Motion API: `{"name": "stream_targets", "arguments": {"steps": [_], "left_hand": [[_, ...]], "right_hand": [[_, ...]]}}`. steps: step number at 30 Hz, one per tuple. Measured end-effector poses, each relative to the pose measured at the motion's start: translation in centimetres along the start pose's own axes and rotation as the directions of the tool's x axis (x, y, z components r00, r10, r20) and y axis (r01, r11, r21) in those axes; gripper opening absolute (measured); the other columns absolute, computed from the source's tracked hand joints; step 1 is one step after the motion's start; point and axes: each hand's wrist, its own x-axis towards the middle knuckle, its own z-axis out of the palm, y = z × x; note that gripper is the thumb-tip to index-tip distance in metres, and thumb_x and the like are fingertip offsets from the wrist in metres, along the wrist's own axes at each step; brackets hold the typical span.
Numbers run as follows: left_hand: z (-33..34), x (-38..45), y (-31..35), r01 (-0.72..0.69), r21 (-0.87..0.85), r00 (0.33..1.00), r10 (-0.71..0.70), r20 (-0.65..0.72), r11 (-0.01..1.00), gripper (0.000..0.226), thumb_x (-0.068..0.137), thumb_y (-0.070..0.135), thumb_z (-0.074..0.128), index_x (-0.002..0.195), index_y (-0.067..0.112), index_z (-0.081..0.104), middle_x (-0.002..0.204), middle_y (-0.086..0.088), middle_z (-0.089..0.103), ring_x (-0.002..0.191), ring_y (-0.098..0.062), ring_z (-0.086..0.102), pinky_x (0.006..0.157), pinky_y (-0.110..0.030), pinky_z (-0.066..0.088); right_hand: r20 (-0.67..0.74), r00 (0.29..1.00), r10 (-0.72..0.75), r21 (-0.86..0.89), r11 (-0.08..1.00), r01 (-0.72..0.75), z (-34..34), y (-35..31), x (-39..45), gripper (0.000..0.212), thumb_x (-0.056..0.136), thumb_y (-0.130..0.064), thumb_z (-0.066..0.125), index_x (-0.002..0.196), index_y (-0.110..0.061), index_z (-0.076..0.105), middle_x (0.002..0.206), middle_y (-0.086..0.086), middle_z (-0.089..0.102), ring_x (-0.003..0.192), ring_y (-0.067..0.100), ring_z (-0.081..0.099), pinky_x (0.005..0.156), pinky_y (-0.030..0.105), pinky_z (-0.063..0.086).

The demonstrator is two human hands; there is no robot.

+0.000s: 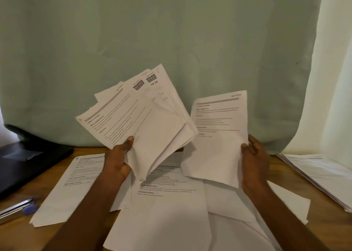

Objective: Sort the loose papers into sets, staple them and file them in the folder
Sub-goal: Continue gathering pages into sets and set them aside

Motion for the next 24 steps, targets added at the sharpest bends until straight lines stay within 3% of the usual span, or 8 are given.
{"name": "stream_targets", "arguments": {"steps": [3, 5, 10, 13, 16, 24], "left_hand": [[0.2, -0.2, -0.3, 0.017, 0.020, 0.999, -0.018, 0.030, 1.000, 0.047, 0.094, 0.005, 0.070, 0.139, 0.014, 0.063, 0.137, -0.012, 0.066, 0.132, -0.035, 0.058, 0.115, -0.053, 0.043], [0.4, -0.3, -0.5, 0.027, 0.022, 0.999, -0.028, 0.043, 0.999, 0.047, 0.093, 0.004, 0.071, 0.138, 0.013, 0.064, 0.136, -0.012, 0.067, 0.131, -0.035, 0.058, 0.115, -0.052, 0.043], [1.6, -1.0, -1.7, 0.030, 0.059, 0.995, -0.036, 0.097, 0.998, 0.049, 0.090, 0.000, 0.072, 0.137, 0.009, 0.064, 0.135, -0.014, 0.067, 0.131, -0.035, 0.059, 0.117, -0.051, 0.042], [2.5, -1.7, -2.6, 0.048, 0.108, 0.989, -0.062, 0.132, 0.993, 0.056, 0.076, 0.006, 0.081, 0.131, 0.009, 0.068, 0.130, -0.012, 0.071, 0.125, -0.031, 0.064, 0.114, -0.047, 0.046], [2.9, -1.9, -2.8, 0.093, 0.143, 0.984, -0.113, 0.137, 0.985, 0.067, 0.065, 0.017, 0.087, 0.130, 0.010, 0.069, 0.125, -0.010, 0.073, 0.122, -0.030, 0.066, 0.110, -0.046, 0.049], [2.1, -1.6, -2.8, 0.134, 0.168, 0.983, -0.152, 0.099, 0.977, 0.066, 0.064, 0.017, 0.088, 0.128, 0.011, 0.071, 0.122, -0.007, 0.075, 0.119, -0.027, 0.067, 0.102, -0.040, 0.053]], "right_hand": [[0.045, 0.999, 0.012, -0.026, 1.000, -0.011, 0.6, 0.2, -0.8, 0.035, 0.102, -0.009, 0.058, 0.125, -0.034, 0.066, 0.111, -0.014, 0.069, 0.092, -0.002, 0.065, 0.069, 0.011, 0.050], [0.057, 0.998, 0.030, -0.005, 1.000, -0.030, 0.8, -0.2, -1.0, 0.034, 0.102, -0.011, 0.059, 0.117, -0.041, 0.067, 0.108, -0.018, 0.070, 0.091, -0.001, 0.067, 0.072, 0.016, 0.054], [0.103, 0.984, 0.145, 0.090, 0.984, -0.154, 0.5, -0.3, -0.7, 0.030, 0.101, -0.012, 0.060, 0.126, -0.026, 0.071, 0.112, -0.008, 0.076, 0.102, 0.020, 0.071, 0.082, 0.035, 0.061], [0.184, 0.961, 0.207, 0.109, 0.967, -0.229, 0.3, -0.3, -0.7, 0.033, 0.102, -0.012, 0.059, 0.130, -0.026, 0.068, 0.113, -0.006, 0.077, 0.100, 0.023, 0.073, 0.071, 0.034, 0.062], [0.244, 0.937, 0.249, 0.118, 0.952, -0.284, 0.3, -0.1, -0.7, 0.035, 0.102, -0.010, 0.058, 0.133, -0.023, 0.066, 0.117, -0.002, 0.076, 0.102, 0.026, 0.072, 0.073, 0.037, 0.062], [0.339, 0.895, 0.291, 0.127, 0.928, -0.350, 0.8, 0.7, -1.2, 0.034, 0.101, -0.010, 0.059, 0.132, -0.023, 0.066, 0.113, -0.001, 0.077, 0.096, 0.023, 0.075, 0.071, 0.035, 0.063]]}}
